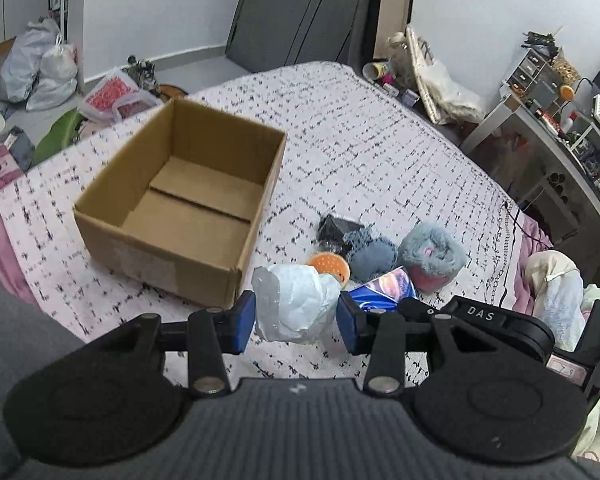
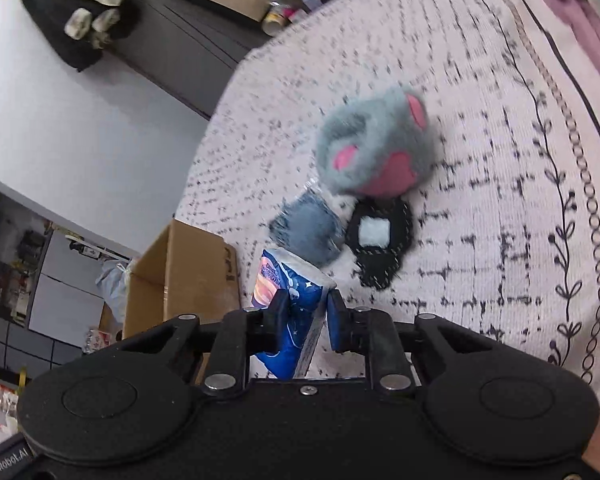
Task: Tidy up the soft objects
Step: 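Carry the white bag with the left tool while the right tool carries the tissue pack to the box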
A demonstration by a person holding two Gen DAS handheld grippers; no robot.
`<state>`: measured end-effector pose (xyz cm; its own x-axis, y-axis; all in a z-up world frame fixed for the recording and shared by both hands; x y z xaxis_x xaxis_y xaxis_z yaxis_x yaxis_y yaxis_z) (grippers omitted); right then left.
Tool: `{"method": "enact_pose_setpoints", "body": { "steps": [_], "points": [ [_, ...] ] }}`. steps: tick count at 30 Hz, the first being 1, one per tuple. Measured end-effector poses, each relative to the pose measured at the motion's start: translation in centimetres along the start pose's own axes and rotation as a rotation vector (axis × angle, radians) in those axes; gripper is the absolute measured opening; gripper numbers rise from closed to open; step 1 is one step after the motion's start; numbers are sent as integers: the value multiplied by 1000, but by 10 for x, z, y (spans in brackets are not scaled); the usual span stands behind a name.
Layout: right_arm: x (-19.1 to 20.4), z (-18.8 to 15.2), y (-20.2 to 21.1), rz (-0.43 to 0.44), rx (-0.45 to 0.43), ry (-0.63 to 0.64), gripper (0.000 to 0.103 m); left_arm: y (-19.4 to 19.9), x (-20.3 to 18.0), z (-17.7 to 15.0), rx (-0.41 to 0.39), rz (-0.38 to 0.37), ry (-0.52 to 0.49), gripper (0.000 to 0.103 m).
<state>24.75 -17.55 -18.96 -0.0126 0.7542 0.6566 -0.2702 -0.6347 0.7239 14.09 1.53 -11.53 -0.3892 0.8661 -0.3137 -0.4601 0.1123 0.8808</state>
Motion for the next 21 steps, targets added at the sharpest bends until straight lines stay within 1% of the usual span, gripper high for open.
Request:
{"method": "enact_pose_setpoints", "body": {
  "steps": [13, 21],
  "points": [
    [31, 3, 36, 24, -131, 131, 20, 30, 13, 24, -58, 35, -38, 43],
    [44, 9, 43, 24, -174, 190, 20, 39, 20, 41, -80, 37, -55, 43]
  ]
}}
Point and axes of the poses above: each gripper's, at about its wrist camera, not at the fingertips, and y roughly against the way its jaws point, x to its left, z to its top, the point moved 7 cm from there along -y, roughly the way its jaws point, and after that the axes turned 15 degrees about x, right-handed, at the moved point
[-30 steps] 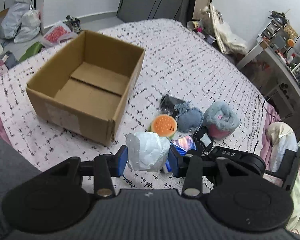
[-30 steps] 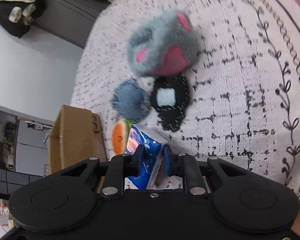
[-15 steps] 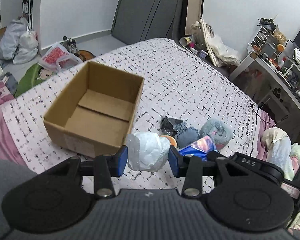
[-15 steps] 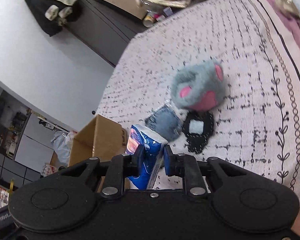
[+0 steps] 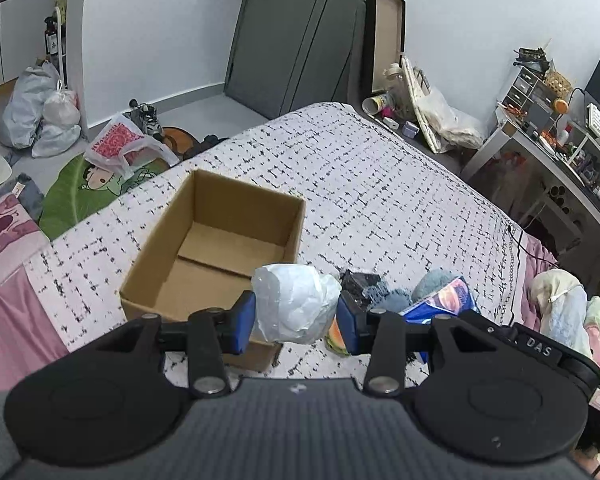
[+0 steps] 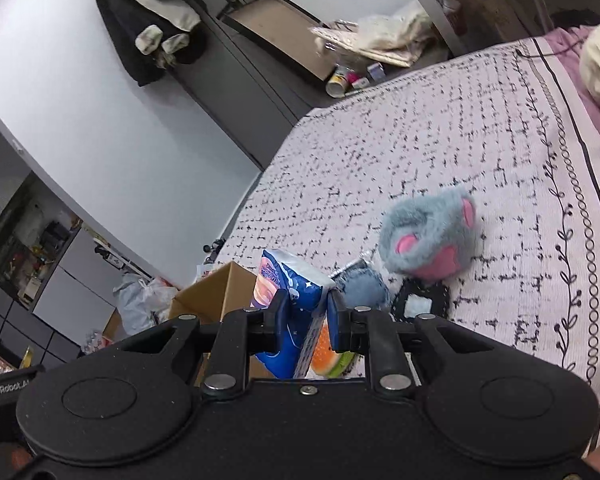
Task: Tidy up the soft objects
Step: 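Carry the white bag with the left tool while the right tool carries the tissue pack to the box, then open the left tool over the box while the right tool drops the tissue pack in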
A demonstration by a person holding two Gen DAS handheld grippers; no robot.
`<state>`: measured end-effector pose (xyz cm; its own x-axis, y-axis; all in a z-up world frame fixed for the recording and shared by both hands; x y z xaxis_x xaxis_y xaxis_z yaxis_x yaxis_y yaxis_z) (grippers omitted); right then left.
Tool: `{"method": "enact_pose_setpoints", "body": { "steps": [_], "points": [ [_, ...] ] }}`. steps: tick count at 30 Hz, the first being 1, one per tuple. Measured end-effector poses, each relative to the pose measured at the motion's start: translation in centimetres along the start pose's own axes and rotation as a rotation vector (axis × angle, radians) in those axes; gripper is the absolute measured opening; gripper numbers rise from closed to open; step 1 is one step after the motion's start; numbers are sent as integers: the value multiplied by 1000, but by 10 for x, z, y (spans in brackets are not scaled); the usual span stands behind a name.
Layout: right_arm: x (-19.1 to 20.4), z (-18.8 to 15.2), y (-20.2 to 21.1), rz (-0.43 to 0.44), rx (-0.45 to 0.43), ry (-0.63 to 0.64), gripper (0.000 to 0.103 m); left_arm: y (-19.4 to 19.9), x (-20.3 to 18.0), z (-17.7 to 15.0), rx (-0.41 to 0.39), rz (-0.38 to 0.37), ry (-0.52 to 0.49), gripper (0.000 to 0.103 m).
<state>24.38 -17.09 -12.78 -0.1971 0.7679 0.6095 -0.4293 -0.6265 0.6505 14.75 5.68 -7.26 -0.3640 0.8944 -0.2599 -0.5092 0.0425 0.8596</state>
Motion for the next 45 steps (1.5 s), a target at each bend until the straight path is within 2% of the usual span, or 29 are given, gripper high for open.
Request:
{"method": "enact_pose_setpoints", "body": {
  "steps": [12, 23, 45],
  "points": [
    [17, 7, -3, 36, -43, 63, 20, -9, 27, 28, -14, 19, 7, 43],
    [38, 11, -17, 58, -51, 115, 20, -29, 57, 59, -14, 15, 67, 43],
    [102, 20, -93, 98, 38, 155, 20, -107, 93, 108, 65, -29, 133, 43]
  ]
}}
Point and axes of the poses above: each gripper's, at about its wrist camera, not at the fingertips, and y roughly against the way its jaws point, x to its left, z to its top, the point moved 7 cm from there along -y, roughly the way its jaws point, and after that the axes turned 15 degrees about x, right-handed, at the moved point
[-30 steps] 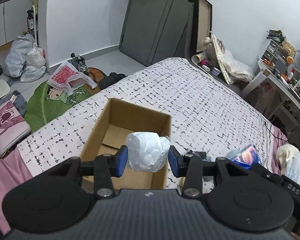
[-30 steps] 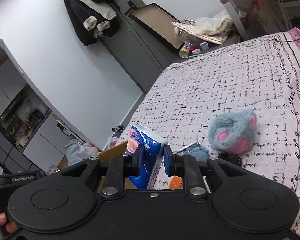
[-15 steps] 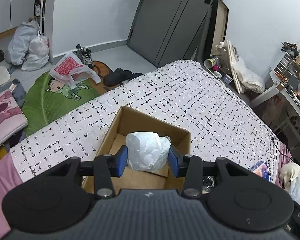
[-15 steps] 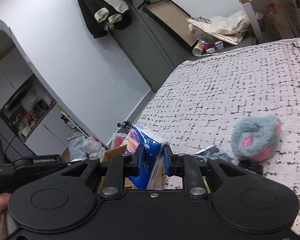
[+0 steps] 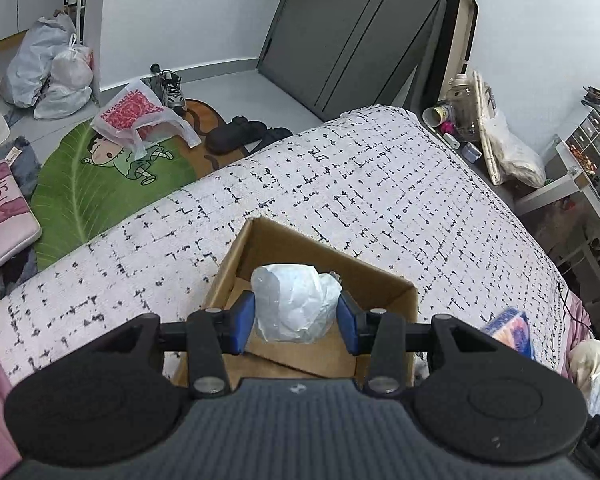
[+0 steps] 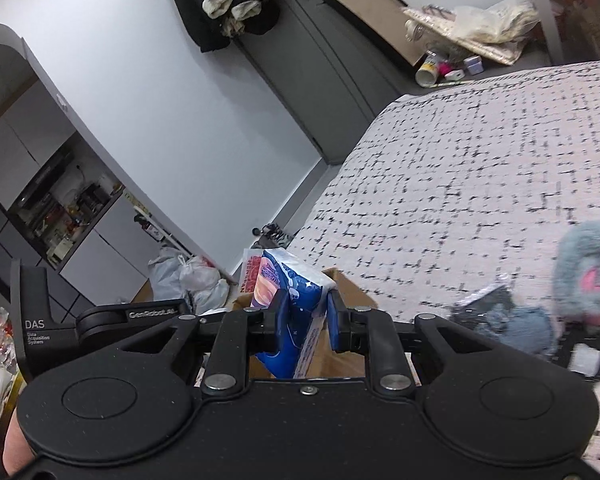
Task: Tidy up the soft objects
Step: 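Open the left tool over the box while the right tool drops the tissue pack in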
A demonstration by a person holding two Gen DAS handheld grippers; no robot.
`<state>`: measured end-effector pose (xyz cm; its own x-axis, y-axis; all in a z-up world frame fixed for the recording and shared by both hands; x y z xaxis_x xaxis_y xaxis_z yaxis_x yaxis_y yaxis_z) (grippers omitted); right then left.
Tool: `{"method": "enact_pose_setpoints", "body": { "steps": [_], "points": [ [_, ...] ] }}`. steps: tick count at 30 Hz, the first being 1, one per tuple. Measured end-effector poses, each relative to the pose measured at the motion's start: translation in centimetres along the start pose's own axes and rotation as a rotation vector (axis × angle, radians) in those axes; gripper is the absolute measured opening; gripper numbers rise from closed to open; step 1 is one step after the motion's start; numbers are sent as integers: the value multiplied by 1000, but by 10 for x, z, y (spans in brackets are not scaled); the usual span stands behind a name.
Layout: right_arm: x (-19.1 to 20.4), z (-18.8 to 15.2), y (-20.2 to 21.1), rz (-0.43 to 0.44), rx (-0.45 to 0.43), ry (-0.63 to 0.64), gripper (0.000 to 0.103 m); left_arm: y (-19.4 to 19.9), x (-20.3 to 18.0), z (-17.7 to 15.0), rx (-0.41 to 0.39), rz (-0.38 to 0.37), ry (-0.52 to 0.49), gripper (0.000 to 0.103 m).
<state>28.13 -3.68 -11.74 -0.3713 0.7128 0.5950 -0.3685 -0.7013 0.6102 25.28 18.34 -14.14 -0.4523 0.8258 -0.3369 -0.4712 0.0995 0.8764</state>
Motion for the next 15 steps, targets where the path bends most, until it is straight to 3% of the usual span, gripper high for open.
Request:
{"method": "enact_pose_setpoints", "body": {
  "steps": [5, 15],
  "points": [
    [7, 1, -19, 4, 24, 0, 20, -7, 1, 7, -1, 15, -20, 43],
    [4, 0, -36, -11, 51, -14, 20, -12, 6, 12, 21, 25, -23, 53]
  ]
}}
Point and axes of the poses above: each gripper's, at about its wrist camera, not at the fingertips, and y roughly against the way its jaws point, x to its left, z to its top, the point moved 7 cm from there along -y, roughly the way its jaws point, and after that the axes turned 15 degrees about x, right-handed, at the moved point
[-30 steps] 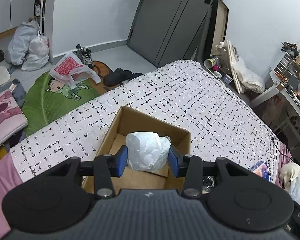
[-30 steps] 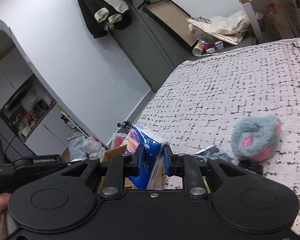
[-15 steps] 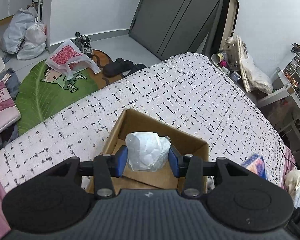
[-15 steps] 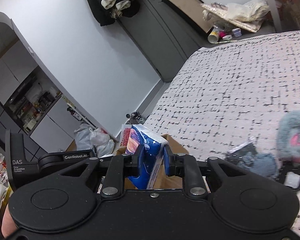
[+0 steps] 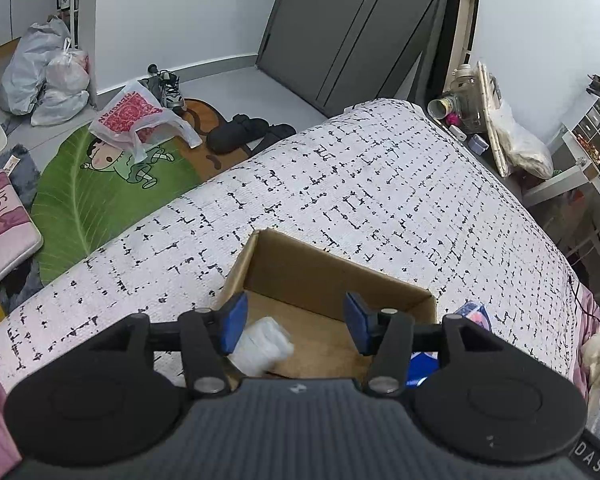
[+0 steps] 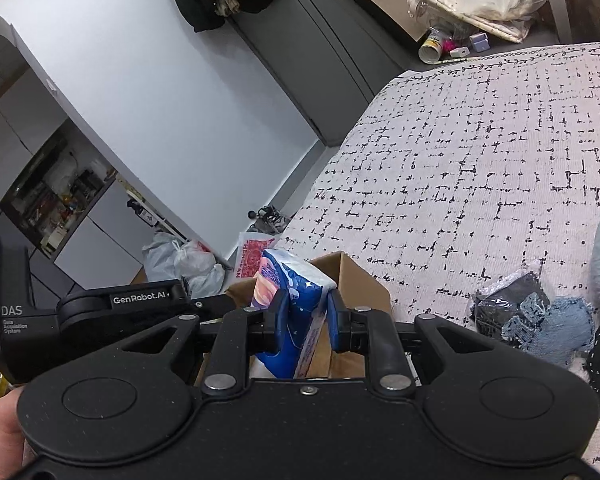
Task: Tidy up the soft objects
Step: 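Open the left tool over the box while the right tool drops the tissue pack in, then grasp the orange burger plush with the left tool while the right tool grasps the black lace pouch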
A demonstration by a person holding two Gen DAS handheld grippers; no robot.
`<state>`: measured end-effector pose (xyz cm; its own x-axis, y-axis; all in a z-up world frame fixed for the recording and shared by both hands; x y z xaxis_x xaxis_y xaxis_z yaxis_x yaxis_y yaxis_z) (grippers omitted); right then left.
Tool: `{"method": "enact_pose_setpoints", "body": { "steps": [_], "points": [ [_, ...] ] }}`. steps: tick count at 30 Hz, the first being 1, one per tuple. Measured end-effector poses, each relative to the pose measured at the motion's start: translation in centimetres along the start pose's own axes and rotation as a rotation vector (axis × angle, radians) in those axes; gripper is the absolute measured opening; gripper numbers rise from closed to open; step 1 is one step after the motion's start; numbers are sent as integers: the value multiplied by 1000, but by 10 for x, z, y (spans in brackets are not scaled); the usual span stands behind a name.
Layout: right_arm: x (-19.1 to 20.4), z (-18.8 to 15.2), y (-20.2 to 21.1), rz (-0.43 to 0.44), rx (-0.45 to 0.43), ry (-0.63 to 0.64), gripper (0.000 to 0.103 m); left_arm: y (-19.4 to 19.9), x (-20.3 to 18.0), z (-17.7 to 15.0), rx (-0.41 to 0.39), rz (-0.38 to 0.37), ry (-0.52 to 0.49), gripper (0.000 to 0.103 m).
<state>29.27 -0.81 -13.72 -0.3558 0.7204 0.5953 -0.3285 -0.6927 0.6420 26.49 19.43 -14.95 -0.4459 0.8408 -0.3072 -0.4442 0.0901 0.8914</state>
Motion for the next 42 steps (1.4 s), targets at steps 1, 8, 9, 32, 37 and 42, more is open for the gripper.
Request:
{"method": "enact_pose_setpoints", "body": {
  "steps": [1, 8, 9, 32, 37, 42],
  "points": [
    [1, 0, -1, 4, 0, -2, 20, 1, 1, 0, 2, 5, 2, 54],
    [10, -1, -6, 56, 26, -10, 30, 16, 6, -6, 0, 18, 5, 62],
    [10, -2, -5, 57, 29, -12, 32, 19, 7, -7, -2, 21, 4, 63],
    [-9, -17, 91, -151, 32, -17, 82, 89, -18, -60, -95, 65, -45, 103],
    [-30, -12, 122, -212, 5, -31, 88, 99, -36, -70, -109, 49, -68, 103],
    [-51, -6, 148, -231, -21, -60, 90, 105, -56, -83, -114, 20, -94, 103]
  ]
}}
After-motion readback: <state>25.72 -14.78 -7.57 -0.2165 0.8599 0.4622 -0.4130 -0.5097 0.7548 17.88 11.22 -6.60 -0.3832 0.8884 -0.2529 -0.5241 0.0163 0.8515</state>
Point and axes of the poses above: each gripper's, at about its wrist camera, not at the fingertips, and y roughly against the way its jaws point, x to its left, z to its top, the point moved 7 cm from there along -y, roughly the way its jaws point, and after that the axes turned 15 degrees about x, right-handed, at the moved point
